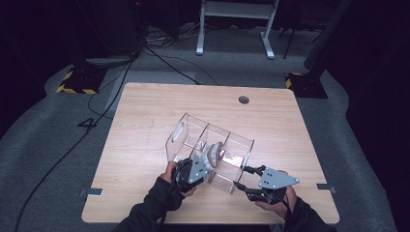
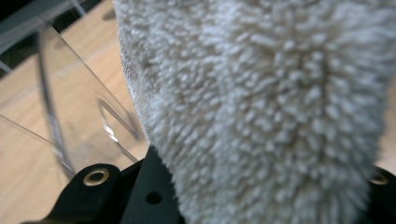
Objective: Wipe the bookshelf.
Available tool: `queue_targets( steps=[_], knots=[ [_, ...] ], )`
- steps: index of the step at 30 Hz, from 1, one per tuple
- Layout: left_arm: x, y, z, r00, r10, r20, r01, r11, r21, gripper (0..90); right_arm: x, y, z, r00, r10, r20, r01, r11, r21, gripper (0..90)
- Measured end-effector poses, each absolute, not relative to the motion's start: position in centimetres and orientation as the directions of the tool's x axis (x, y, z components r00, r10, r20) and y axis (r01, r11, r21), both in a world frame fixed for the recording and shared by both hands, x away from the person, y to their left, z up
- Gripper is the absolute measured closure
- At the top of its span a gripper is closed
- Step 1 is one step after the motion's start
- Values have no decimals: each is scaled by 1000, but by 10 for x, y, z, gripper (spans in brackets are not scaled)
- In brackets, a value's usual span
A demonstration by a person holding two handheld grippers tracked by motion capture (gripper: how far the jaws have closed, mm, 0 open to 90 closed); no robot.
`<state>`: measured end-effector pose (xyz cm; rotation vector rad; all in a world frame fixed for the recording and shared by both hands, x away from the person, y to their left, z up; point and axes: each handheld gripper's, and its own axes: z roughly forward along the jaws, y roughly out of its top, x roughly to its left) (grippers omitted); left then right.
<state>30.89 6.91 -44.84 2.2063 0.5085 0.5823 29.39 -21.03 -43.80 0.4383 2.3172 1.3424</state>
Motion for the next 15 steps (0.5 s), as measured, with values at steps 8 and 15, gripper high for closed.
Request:
queue_targets(
  steps=[8,15],
  knots=[
    [302,76,-484,833,515,201,232,-656,718,780,294,-210,-438,-860,468,-202,57,483,874,449],
    [308,68,-476,841,500,208,195,-638,745,780,294,-210,-438,-861,466,-203,58,486,872,449]
  ],
)
